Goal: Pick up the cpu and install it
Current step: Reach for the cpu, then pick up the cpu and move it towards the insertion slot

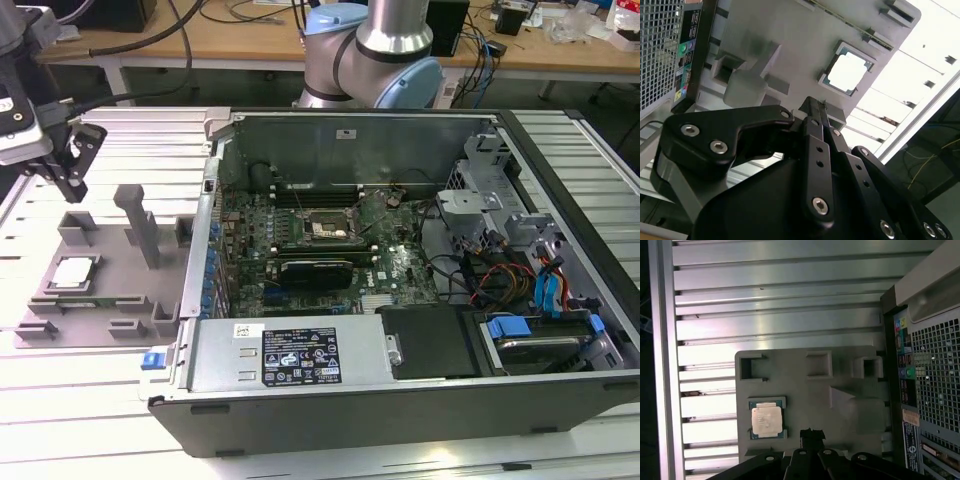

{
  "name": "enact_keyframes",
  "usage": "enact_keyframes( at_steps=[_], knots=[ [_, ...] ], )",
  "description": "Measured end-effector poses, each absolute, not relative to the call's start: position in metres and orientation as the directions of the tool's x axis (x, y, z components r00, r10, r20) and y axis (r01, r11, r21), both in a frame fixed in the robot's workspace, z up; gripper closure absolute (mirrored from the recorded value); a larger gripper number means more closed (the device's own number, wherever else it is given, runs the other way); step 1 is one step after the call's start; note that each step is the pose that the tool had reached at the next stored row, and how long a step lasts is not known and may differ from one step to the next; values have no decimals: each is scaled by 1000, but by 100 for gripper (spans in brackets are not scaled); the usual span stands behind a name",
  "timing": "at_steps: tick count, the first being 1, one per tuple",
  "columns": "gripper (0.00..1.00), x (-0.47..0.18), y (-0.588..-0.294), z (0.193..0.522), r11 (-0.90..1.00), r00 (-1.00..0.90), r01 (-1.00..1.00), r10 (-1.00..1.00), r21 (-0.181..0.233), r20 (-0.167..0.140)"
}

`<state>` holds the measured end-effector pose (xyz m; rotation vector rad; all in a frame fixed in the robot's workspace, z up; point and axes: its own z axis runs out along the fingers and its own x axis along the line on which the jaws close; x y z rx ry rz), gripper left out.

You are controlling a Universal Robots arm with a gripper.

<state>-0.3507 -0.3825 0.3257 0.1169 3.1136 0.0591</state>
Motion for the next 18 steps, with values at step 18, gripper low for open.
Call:
enact_keyframes(
  at_steps=[18],
  knots=[
    [89,-358,-382,322,996,-997,75,76,39,-24]
  ],
)
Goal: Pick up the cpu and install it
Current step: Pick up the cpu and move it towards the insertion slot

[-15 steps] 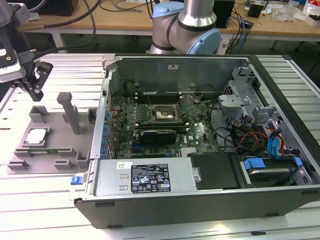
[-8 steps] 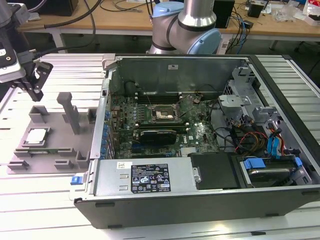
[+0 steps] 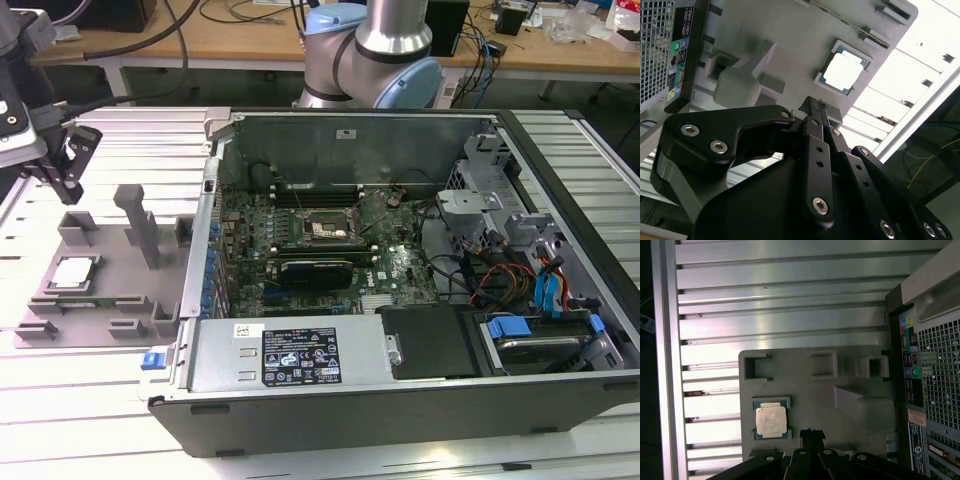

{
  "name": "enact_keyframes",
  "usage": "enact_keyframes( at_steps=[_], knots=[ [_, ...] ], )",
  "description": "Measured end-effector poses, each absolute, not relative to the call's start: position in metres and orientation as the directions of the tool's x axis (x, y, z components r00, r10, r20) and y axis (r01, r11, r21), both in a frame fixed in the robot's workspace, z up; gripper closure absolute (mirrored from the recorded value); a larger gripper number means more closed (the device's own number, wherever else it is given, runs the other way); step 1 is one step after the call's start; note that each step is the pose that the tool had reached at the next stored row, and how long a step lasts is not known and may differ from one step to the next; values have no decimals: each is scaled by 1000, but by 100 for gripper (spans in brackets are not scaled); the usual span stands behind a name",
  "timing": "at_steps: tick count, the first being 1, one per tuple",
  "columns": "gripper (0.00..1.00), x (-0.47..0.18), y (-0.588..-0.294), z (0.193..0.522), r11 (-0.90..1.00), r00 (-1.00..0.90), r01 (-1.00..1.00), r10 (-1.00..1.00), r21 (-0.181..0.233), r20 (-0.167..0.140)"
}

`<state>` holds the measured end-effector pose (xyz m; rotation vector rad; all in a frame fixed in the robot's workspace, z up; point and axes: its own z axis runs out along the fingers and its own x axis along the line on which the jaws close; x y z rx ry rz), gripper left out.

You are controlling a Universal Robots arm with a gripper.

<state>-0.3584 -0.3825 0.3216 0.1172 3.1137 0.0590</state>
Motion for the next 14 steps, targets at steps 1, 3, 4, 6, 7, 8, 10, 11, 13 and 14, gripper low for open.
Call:
enact_keyframes(
  at_steps=[1,3,4,6,7,8,10,11,13,14],
  knots=[
    [89,-361,-382,321,996,-997,75,76,39,-24],
    [89,-363,-382,320,996,-997,75,76,39,-24],
    [89,-365,-382,319,996,-997,75,76,39,-24],
    [89,-369,-382,316,996,-997,75,76,39,-24],
    [89,-371,-382,316,996,-997,75,76,39,-24],
    [89,-372,-382,315,996,-997,75,76,39,-24],
    [89,-374,-382,314,996,-997,75,76,39,-24],
    [89,-375,-382,313,996,-997,75,76,39,-24],
    [89,-377,-382,312,996,-997,75,76,39,-24],
    [89,-378,-382,312,996,-997,75,76,39,-24]
  ],
)
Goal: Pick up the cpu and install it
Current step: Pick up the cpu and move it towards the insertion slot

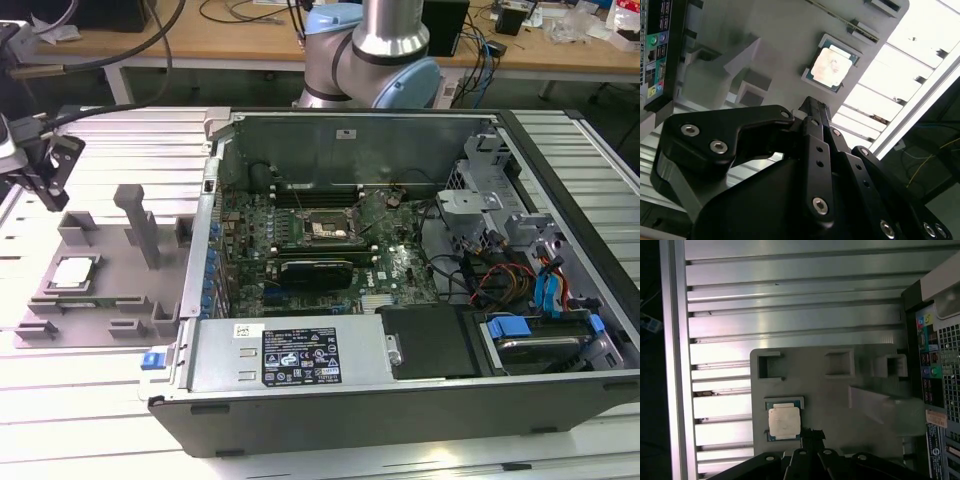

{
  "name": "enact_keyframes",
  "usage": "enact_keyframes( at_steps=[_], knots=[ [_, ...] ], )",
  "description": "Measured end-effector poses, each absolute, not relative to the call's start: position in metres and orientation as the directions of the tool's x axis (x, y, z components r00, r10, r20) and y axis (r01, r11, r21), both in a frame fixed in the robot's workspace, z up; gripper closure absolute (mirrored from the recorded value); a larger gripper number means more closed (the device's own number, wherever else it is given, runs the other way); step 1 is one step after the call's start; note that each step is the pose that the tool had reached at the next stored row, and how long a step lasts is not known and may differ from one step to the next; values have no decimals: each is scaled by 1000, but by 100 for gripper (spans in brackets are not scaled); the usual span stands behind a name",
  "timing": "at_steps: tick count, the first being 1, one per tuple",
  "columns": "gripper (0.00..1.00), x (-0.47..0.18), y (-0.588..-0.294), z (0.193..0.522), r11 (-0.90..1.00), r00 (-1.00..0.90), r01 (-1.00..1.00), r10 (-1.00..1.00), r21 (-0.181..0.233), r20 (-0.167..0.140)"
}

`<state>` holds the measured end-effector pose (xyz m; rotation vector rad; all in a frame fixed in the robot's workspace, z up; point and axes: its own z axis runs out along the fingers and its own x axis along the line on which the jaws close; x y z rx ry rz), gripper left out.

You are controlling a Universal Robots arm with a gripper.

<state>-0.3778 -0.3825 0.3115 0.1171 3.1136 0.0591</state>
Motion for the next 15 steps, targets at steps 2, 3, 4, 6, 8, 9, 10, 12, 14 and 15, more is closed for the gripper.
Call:
enact_keyframes(
  at_steps=[2,3,4,6,8,9,10,12,14,15],
  knots=[
    [89,-381,-382,310,996,-997,75,76,39,-24],
    [89,-382,-382,309,996,-997,75,76,39,-24],
    [89,-382,-382,309,996,-997,75,76,39,-24],
    [89,-385,-382,306,996,-997,75,76,39,-24],
    [89,-387,-382,306,996,-997,75,76,39,-24],
    [89,-387,-382,305,996,-997,75,76,39,-24],
    [89,-388,-382,305,996,-997,75,76,39,-24],
    [89,-390,-382,304,996,-997,75,76,39,-24],
    [89,-393,-382,302,996,-997,75,76,39,-24],
    [89,-395,-382,301,996,-997,75,76,39,-24]
  ],
)
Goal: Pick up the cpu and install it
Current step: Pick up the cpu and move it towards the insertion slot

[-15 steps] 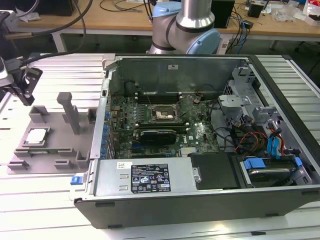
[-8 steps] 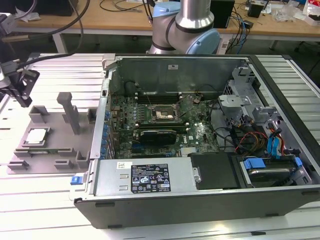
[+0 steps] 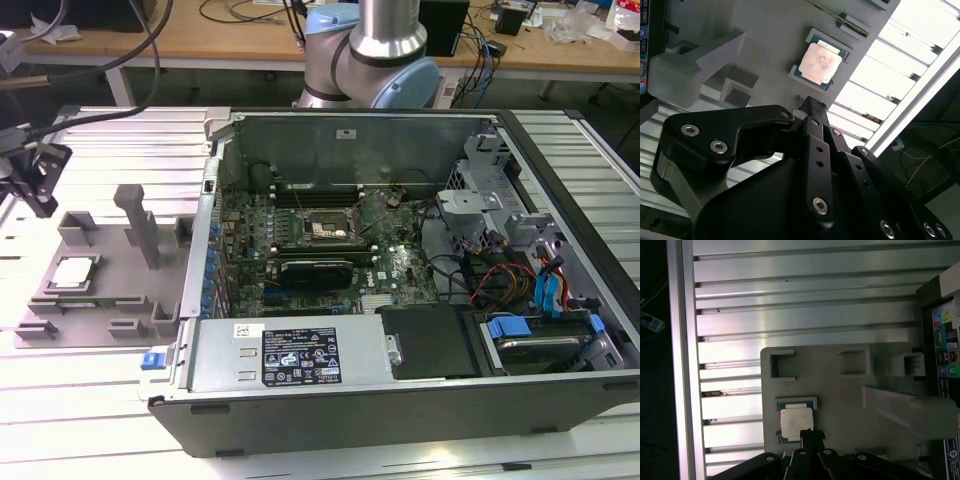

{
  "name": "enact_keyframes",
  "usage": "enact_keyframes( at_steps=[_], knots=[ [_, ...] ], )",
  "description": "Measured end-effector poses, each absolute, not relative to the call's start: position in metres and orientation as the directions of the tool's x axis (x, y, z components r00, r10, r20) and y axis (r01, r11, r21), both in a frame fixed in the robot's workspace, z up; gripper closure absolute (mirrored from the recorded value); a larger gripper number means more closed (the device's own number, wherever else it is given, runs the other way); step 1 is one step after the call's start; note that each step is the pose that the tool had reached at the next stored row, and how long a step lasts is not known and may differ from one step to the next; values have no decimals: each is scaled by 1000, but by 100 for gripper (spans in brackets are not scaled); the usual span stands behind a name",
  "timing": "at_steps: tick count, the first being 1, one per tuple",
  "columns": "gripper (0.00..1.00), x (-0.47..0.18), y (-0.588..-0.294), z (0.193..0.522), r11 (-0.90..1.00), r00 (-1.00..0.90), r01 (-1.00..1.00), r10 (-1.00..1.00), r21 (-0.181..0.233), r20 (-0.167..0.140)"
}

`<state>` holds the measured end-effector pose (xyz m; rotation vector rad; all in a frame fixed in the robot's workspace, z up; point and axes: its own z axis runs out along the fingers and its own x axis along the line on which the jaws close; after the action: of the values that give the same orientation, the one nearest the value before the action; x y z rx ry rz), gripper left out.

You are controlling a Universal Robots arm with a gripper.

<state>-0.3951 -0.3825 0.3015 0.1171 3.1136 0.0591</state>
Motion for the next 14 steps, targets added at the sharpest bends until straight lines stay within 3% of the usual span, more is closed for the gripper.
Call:
enact_keyframes(
  at_steps=[14],
  knots=[
    [89,-413,-383,286,996,-997,75,76,39,-24]
  ],
)
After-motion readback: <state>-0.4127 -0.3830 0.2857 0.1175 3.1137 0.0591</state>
